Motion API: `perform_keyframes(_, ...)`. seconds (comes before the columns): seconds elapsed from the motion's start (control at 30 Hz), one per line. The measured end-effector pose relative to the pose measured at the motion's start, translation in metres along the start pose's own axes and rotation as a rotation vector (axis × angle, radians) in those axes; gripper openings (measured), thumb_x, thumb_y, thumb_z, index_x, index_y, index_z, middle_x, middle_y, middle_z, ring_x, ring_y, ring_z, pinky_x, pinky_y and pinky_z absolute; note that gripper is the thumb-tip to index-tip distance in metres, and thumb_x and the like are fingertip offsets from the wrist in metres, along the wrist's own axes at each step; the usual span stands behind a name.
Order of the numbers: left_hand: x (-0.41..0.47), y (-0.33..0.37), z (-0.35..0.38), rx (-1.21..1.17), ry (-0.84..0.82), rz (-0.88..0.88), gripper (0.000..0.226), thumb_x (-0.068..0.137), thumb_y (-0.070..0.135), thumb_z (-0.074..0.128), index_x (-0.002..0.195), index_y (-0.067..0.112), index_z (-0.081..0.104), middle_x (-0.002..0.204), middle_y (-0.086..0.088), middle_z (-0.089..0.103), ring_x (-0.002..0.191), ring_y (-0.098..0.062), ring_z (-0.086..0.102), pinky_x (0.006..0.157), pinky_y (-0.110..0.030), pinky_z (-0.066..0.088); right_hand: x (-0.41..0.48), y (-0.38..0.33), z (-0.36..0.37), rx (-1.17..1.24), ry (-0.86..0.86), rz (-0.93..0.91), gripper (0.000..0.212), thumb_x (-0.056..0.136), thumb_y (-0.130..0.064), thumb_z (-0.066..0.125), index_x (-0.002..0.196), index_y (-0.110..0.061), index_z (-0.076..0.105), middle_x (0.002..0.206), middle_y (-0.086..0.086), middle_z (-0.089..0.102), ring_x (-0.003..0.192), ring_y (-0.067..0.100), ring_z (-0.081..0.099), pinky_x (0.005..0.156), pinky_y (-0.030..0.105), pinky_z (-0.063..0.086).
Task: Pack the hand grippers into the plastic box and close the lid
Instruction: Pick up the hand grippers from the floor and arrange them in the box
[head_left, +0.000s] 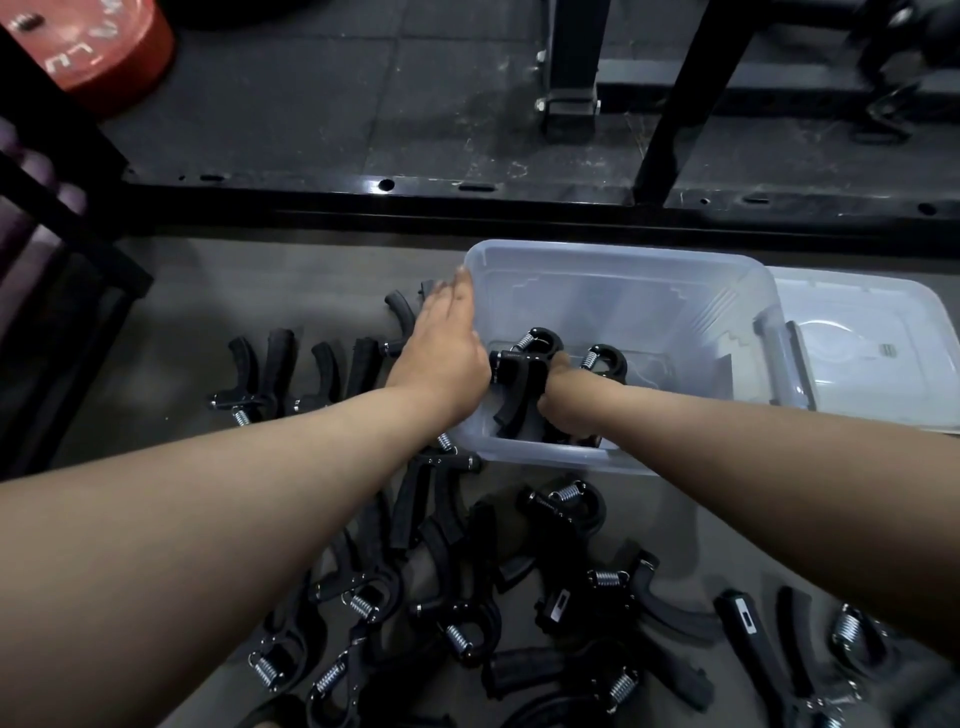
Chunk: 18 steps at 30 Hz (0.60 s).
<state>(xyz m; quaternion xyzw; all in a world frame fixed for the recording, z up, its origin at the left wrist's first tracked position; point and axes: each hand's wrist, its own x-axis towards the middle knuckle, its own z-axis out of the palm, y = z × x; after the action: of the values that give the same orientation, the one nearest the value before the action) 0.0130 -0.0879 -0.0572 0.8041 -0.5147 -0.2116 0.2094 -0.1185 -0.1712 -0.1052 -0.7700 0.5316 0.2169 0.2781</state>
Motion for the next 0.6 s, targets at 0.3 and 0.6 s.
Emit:
perform_keyframes(0.3, 0.0017, -0.002, 0.0034, -0.015, 0.014, 0.002, 0.068, 0.095, 0.009, 0.032, 0.155, 0.014, -0.001, 0.162, -0.007, 0.006, 0.149, -0.016, 0.001, 0.12, -0.028, 0.004, -0.0001, 0.0064, 0.0015, -0.057, -0.067, -0.07, 0.063, 0.096, -0.025, 0.048, 0.141, 0.004, 0.014, 0.091, 0.014, 0.054, 0.077, 0.031, 0.057, 0.065, 0.033, 0.046)
perform_keyframes(0.6, 0.0024, -0.0025, 0.004, -0.012, 0.021, -0.001, 0.069, 0.095, 0.008, 0.032, 0.155, 0.015, -0.001, 0.162, -0.006, 0.006, 0.148, -0.015, 0.001, 0.118, -0.027, 0.004, 0.0021, 0.0044, 0.0031, -0.082, -0.086, -0.034, 0.064, 0.099, -0.025, 0.046, 0.144, 0.006, 0.013, 0.131, 0.025, 0.053, 0.116, 0.037, 0.056, 0.088, 0.037, 0.044)
